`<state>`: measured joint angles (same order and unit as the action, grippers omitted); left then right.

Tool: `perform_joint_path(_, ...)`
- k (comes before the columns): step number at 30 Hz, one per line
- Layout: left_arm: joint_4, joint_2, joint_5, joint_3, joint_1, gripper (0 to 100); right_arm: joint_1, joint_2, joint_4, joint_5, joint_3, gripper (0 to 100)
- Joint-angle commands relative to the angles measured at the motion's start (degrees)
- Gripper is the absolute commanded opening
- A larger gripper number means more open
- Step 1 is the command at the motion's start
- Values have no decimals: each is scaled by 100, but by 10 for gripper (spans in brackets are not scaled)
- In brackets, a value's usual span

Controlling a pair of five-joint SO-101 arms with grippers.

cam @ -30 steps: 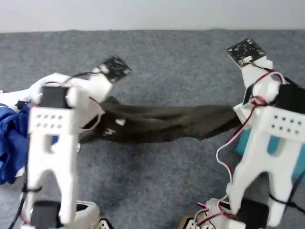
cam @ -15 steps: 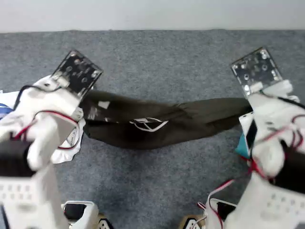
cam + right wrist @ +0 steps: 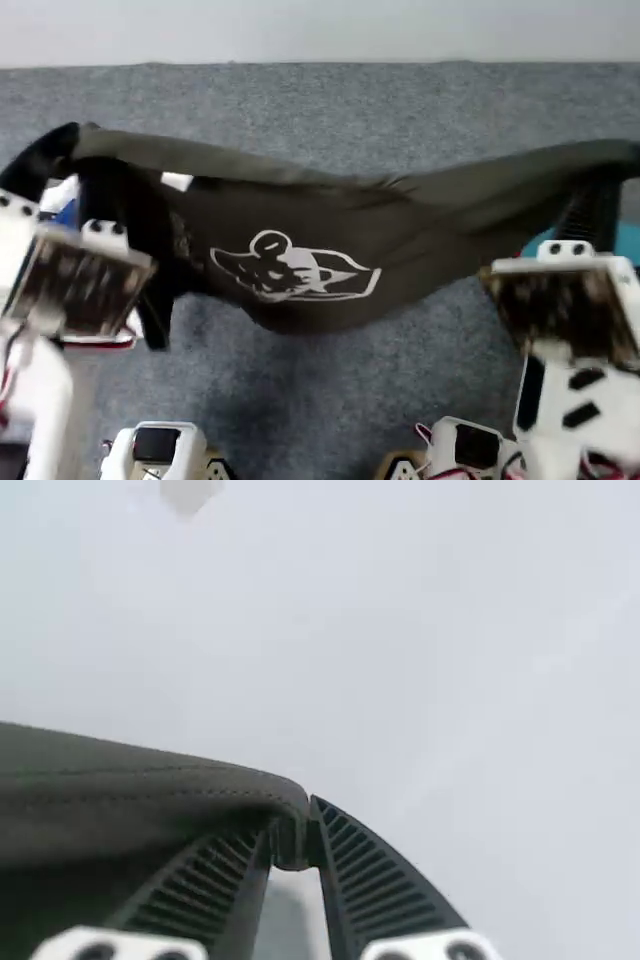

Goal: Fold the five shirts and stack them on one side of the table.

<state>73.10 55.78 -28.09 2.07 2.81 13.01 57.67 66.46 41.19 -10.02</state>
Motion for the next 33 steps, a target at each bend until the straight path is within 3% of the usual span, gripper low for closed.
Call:
perform_joint_path(1, -255, 255, 18, 215, 26, 14, 4, 154, -673, 316, -18, 9)
perform_joint_path(13, -237, 1046, 18, 215, 35, 14, 4, 646, -2009, 1380, -18, 9)
perform_joint_path(18, -167, 1380, -44, 189, 35, 14, 13, 1007, -2053, 1785, -18, 9)
perform_joint_path(24, 510, 1609, -413, 189, 35, 14, 13, 1200, -2413, 2145, -141, 9)
perform_joint_path(33, 659, 1618, -413, -418, 35, 14, 13, 769, -2097, 2145, -229, 9)
